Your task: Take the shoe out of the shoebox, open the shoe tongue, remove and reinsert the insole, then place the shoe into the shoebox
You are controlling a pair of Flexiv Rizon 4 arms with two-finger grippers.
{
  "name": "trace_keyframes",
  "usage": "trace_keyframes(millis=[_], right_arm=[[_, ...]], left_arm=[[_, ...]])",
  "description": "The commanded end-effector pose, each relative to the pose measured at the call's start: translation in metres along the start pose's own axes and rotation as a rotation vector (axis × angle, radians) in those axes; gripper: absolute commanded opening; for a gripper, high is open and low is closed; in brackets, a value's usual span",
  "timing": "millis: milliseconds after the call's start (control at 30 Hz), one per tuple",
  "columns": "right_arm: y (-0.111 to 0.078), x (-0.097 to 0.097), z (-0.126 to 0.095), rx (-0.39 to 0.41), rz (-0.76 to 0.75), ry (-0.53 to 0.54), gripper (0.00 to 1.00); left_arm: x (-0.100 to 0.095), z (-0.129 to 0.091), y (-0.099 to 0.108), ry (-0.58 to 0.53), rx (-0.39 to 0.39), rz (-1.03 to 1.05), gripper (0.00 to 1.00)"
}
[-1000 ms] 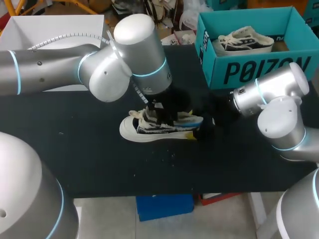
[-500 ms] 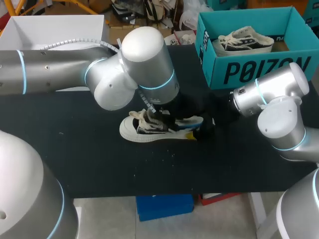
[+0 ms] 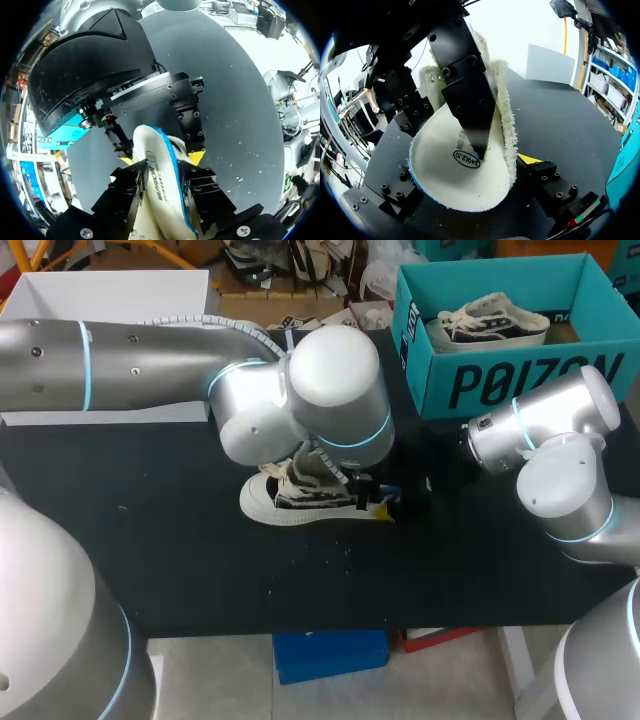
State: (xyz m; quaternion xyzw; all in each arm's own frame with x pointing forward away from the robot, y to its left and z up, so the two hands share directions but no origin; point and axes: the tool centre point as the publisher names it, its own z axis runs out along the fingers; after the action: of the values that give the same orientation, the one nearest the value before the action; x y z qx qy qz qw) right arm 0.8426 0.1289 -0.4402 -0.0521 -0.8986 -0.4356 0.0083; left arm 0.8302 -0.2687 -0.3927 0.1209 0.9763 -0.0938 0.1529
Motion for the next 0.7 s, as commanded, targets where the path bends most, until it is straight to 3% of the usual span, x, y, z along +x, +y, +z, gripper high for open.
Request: trace_keyframes(millis=[33,67,267,500,700], right_arm=[[0.000,0.000,0.002,0.003,0.002,-0.001,0.00],[0.000,0.000,0.002,0.003,0.002,-0.001,0.00],[0.000,0.000,0.002,0.003,0.002,-0.001,0.00],[0.000,0.000,0.002,0.003,0.002,-0.001,0.00],[0.000,0.000,0.002,0.003,0.002,-0.001,0.00]], left_arm=[[0.002,0.001,0.005,-0.012,0.004,-0.007,0.08],[0.003,0.001,0.006,-0.013,0.004,-0.008,0.00],[0.014,-0.012,0.012,0.006,0.027,-0.015,0.00],[0.033,-0.057,0.014,0.056,0.222,0.015,0.00],[0.041,-0.105,-0.008,0.053,0.366,0.090,0.00]])
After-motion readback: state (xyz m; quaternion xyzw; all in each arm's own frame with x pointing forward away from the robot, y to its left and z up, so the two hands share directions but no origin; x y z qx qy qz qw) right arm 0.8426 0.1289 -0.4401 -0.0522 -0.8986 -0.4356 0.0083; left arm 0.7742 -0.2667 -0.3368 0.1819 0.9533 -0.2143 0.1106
